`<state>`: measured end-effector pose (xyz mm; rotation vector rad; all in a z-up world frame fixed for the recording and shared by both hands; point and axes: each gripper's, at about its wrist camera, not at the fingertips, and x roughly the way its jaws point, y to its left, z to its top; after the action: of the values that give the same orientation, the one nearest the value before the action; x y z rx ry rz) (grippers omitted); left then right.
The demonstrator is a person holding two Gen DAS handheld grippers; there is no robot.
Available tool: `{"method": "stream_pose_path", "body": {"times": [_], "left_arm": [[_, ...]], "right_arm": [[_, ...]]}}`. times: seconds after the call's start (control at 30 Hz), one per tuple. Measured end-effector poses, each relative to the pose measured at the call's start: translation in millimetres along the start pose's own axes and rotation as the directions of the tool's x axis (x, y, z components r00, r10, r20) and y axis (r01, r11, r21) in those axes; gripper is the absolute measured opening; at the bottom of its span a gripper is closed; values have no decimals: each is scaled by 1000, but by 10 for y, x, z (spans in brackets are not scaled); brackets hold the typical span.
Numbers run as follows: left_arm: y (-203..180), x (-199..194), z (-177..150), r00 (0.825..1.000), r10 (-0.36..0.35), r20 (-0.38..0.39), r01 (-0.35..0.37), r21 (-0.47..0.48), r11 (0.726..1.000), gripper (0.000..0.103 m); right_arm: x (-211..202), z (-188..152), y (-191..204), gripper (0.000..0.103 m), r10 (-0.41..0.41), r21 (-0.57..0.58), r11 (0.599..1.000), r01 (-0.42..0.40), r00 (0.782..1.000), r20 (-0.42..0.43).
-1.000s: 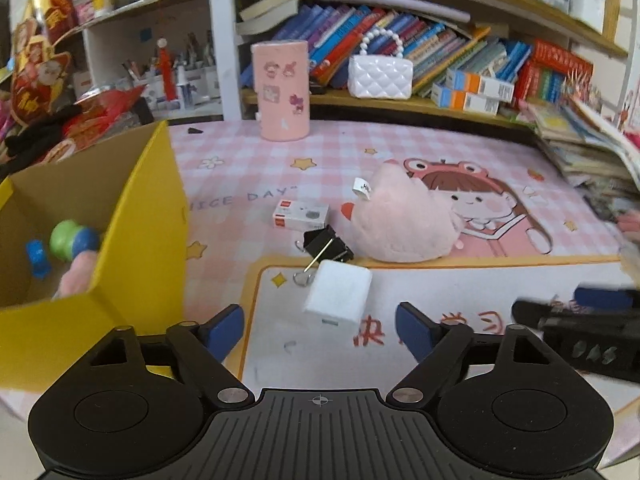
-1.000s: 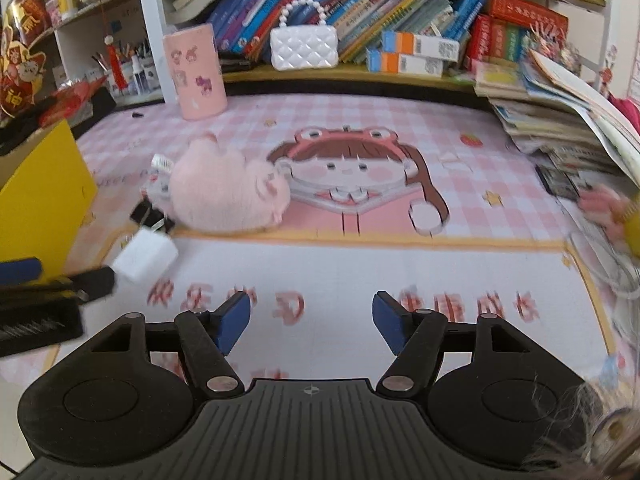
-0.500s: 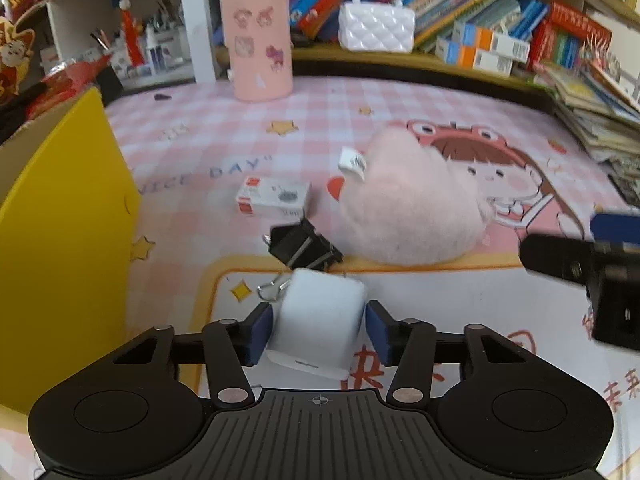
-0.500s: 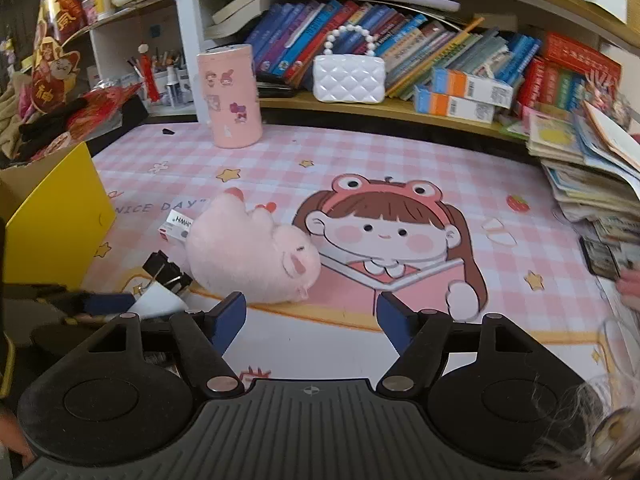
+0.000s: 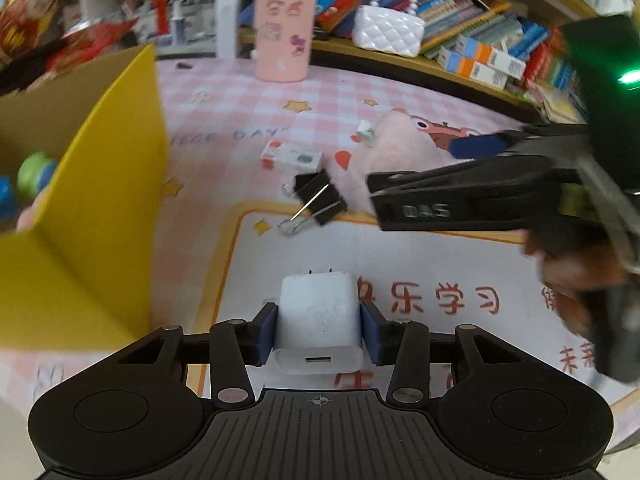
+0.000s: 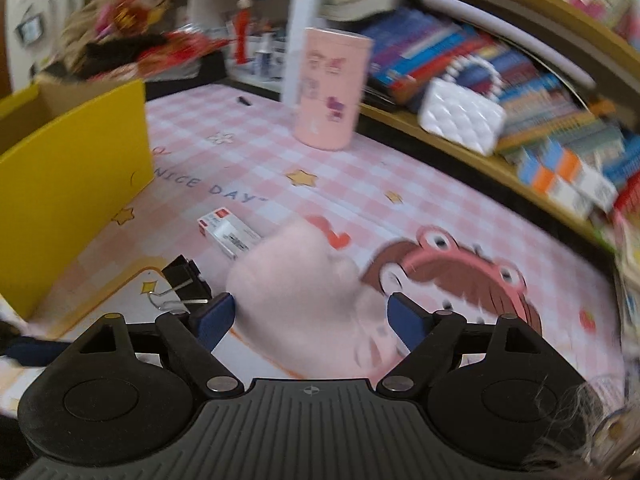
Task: Organize objects
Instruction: 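Grasp the white charger with the left tool while the right tool grasps the pink plush pig, then lift and carry the charger and pink pig over the yellow box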
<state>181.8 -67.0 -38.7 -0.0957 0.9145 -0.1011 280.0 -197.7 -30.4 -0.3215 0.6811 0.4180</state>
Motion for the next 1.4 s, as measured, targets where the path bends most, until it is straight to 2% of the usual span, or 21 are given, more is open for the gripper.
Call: {"method": "stream_pose_path", "body": {"times": [0.07,0.17,0.23,0.33,0.5,0.6,0.8,1.03,1.2,1.3,1.4], "left_arm": [[46,-33,-34,1000,3,2,-3,-21,1000,42],[113,-58,-55,1000,-5,-1,5,-65,998,42],[154,-67,-49,1000,-28,0,28,-96,995,42],[194,-82,-32,998,-68,10,69,-133,989,42],[169,-168,0,991,-123,47,127,-91,988,42],[195,-262,-1,984,-165,68,170,-87,982,42],[333,-482,-106,967,-240,81,248,-101,964,42],[560,-691,-333,956,-280,85,287,-83,954,42],[856,-906,-585,963,-250,100,260,-107,960,42],[1086,-1076,-784,971,-210,111,224,-132,966,42],[1353,-1199,-998,981,-171,90,185,-182,966,42]], "right_arm": [[125,6,94,82,-8,-81,997,8,1000,2],[261,-41,217,80,-67,-204,977,67,998,4],[260,-60,216,71,-71,-214,974,73,997,16],[132,-58,166,66,-75,-155,985,76,997,17],[-291,-134,78,65,-97,56,994,94,994,46],[-624,-226,67,65,-137,173,977,127,989,50],[-1138,-426,158,65,-179,366,915,169,984,-8],[-1514,-567,598,66,-183,446,878,174,983,-24],[-1570,-652,1012,66,-166,421,890,177,984,-64],[-1589,-667,1291,66,-129,399,905,148,989,-75],[-1600,-688,1599,66,-81,364,925,105,993,-83]]}}
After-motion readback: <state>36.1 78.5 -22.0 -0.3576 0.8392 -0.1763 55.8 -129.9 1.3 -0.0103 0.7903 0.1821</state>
